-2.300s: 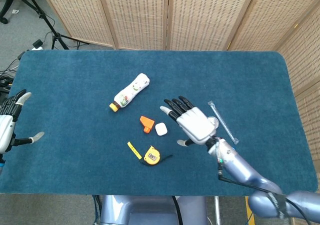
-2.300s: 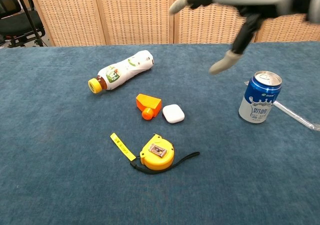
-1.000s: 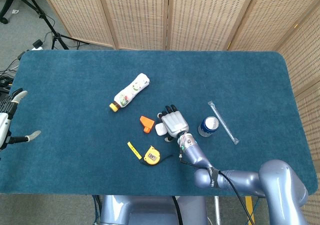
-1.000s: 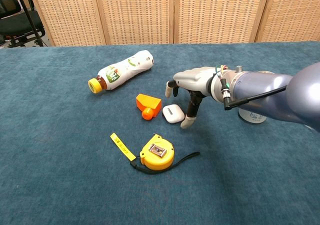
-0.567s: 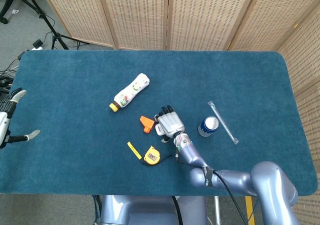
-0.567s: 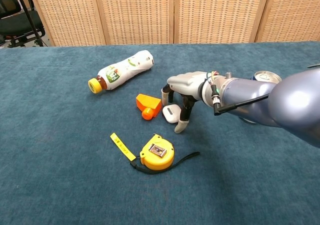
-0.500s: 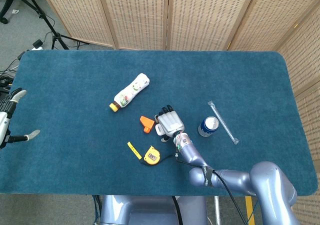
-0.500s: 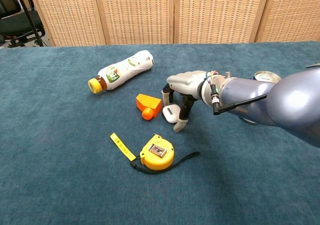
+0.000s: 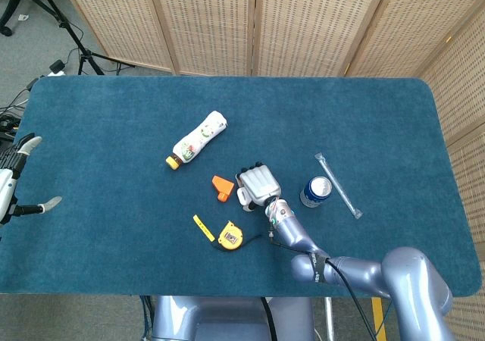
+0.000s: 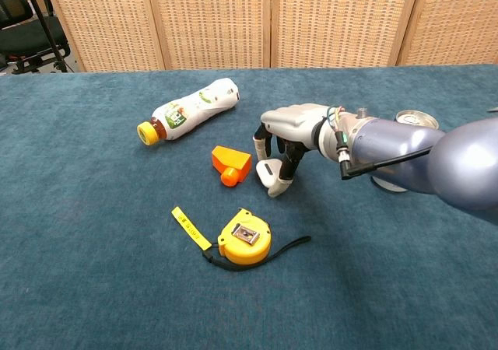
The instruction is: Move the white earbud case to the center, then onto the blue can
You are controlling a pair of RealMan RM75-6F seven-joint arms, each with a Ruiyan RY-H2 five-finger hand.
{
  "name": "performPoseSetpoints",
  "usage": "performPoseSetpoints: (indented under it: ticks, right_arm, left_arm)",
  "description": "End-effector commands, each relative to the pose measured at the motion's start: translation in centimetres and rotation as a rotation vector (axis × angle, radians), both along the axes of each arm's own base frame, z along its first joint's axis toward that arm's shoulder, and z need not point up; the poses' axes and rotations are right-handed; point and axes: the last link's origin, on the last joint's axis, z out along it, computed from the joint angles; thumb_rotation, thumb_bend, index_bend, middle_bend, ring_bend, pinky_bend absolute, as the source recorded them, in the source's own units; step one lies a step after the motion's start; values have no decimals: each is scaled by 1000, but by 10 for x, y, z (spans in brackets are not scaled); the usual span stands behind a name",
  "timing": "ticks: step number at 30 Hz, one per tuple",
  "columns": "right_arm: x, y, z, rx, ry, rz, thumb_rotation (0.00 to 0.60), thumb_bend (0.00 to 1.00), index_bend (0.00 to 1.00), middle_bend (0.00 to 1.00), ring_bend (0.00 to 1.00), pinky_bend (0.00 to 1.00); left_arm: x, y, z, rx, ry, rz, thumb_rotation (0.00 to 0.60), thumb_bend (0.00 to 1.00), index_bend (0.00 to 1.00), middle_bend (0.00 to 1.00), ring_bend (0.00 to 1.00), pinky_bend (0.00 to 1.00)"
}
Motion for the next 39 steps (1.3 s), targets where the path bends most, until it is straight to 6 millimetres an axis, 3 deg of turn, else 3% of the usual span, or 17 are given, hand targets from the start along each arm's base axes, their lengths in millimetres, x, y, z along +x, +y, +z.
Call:
performPoseSetpoints:
  ticks: [1,8,12,18,24,28,31,39]
  right_arm:
    - [4,1,13,-15,-24,21,600,517,577,574,352,219]
    - [25,7,77,-90,-120,86,600,517,577,572,352,220]
    - [25,14,132,-151,-140,114,600,517,577,571,352,220]
    - [2,24,203,-238,-129,112,600,517,577,566,352,220]
    - [-47,21,255,-312,-122,21,600,517,577,564,352,220]
    - [-86,16,277,-338,-117,-66,600,517,577,563,352,220]
    - [-109,19,281,-311,-114,-109,600,517,577,561,352,220]
    - [-128,29,258,-175,-73,-114,600,517,577,558,352,220]
  left_arm:
    - [0,0,0,0,1,-1,600,155,0,0,0,0]
    - [2,-2,-1,-3,6,-8,600,155,0,0,0,0]
    - [5,-3,-3,-10,14,-22,600,155,0,0,0,0]
    - [9,-6,-9,-24,30,-36,600,155,0,0,0,0]
    - [14,-10,-15,-37,53,-51,600,155,0,0,0,0]
    - [16,-11,-19,-41,66,-55,600,155,0,0,0,0]
    - [17,-12,-22,-44,77,-56,600,155,0,0,0,0]
    - [22,-12,-30,-55,105,-58,600,157,0,0,0,0]
